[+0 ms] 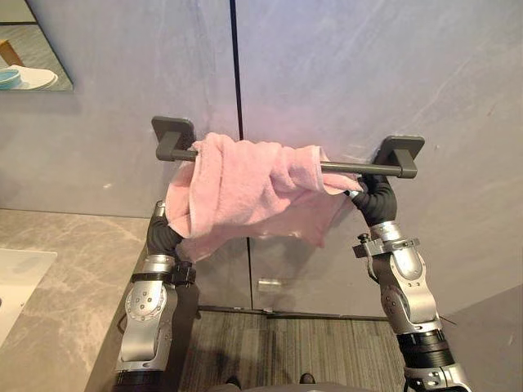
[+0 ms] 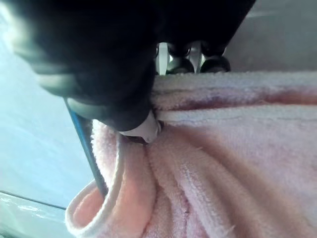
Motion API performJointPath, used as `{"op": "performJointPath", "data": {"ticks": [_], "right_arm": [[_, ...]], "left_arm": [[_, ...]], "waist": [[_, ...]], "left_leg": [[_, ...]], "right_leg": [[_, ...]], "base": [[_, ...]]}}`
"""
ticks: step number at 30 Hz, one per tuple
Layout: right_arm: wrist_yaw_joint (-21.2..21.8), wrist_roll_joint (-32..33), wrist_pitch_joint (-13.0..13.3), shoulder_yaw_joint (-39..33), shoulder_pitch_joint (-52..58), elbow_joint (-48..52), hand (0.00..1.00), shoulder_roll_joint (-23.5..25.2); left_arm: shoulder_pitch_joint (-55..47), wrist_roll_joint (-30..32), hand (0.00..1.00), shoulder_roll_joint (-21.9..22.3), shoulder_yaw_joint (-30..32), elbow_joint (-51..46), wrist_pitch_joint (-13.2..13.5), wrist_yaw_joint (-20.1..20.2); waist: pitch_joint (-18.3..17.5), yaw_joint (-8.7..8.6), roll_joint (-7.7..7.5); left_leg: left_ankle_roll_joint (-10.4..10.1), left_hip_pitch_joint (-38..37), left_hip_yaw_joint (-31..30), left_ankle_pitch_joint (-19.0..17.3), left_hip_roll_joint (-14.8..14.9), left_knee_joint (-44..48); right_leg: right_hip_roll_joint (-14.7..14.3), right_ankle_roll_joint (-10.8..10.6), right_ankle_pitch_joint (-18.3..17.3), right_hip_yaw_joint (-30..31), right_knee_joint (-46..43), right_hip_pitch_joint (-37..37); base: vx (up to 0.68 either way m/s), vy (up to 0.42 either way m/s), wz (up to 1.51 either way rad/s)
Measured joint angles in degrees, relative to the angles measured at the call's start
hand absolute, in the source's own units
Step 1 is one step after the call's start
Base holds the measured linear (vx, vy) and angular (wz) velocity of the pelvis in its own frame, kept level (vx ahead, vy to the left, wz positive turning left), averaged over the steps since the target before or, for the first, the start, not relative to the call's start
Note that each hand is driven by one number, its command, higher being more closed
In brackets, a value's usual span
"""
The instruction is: Organize washtable
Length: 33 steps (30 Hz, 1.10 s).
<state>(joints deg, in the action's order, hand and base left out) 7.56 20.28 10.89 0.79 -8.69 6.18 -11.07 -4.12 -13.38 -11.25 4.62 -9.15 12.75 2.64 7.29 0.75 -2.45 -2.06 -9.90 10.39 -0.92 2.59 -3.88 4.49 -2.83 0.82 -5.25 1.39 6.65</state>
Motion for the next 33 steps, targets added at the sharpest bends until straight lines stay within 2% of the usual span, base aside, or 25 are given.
{"op": "performJointPath", "data": {"ticks": [5,13,18,33], "right_arm": [[-1.02,-0.04,-0.09,-3.11,2.03,-0.20,1.00,-0.04],[-1.31,-0.20,-0.23,-4.33,3.31,-2.29,1.00,0.00],[-1.26,-0.68,-1.38,-4.39,4.17,-5.86,1.00,0.09],[-0.28,-0.77,-1.27,-4.37,4.02,-10.41,1.00,0.55]], "left_arm": [[0.05,0.00,1.00,1.73,0.03,0.00,0.01,1.06],[0.05,0.04,1.00,2.25,0.00,1.29,-0.04,2.37],[0.06,0.07,1.00,4.21,-0.06,5.01,-0.54,2.66],[0.23,0.05,1.00,4.31,-0.79,12.76,-1.01,3.55]], "waist": [[0.03,-0.10,0.06],[0.08,-0.18,0.63],[0.11,-0.20,0.72],[-0.04,-1.42,1.08]], "left_leg": [[0.01,-0.07,0.28,-0.02,-0.01,-0.04],[0.02,-0.15,0.27,-0.02,-0.02,-0.11],[0.02,-0.16,0.26,-0.02,-0.05,-0.19],[0.02,-0.09,0.17,-0.03,-0.01,-0.10]], "right_leg": [[-0.03,-0.04,0.03,0.27,0.23,0.00],[-0.04,-0.05,0.03,0.29,0.25,0.03],[-0.02,-0.05,0.03,0.29,0.29,0.02],[0.00,-0.11,-0.01,0.31,0.25,0.01]], "base": [[0.00,-0.006,-0.03],[0.00,0.000,0.00],[0.00,0.000,0.00],[0.00,0.000,0.00]]}}
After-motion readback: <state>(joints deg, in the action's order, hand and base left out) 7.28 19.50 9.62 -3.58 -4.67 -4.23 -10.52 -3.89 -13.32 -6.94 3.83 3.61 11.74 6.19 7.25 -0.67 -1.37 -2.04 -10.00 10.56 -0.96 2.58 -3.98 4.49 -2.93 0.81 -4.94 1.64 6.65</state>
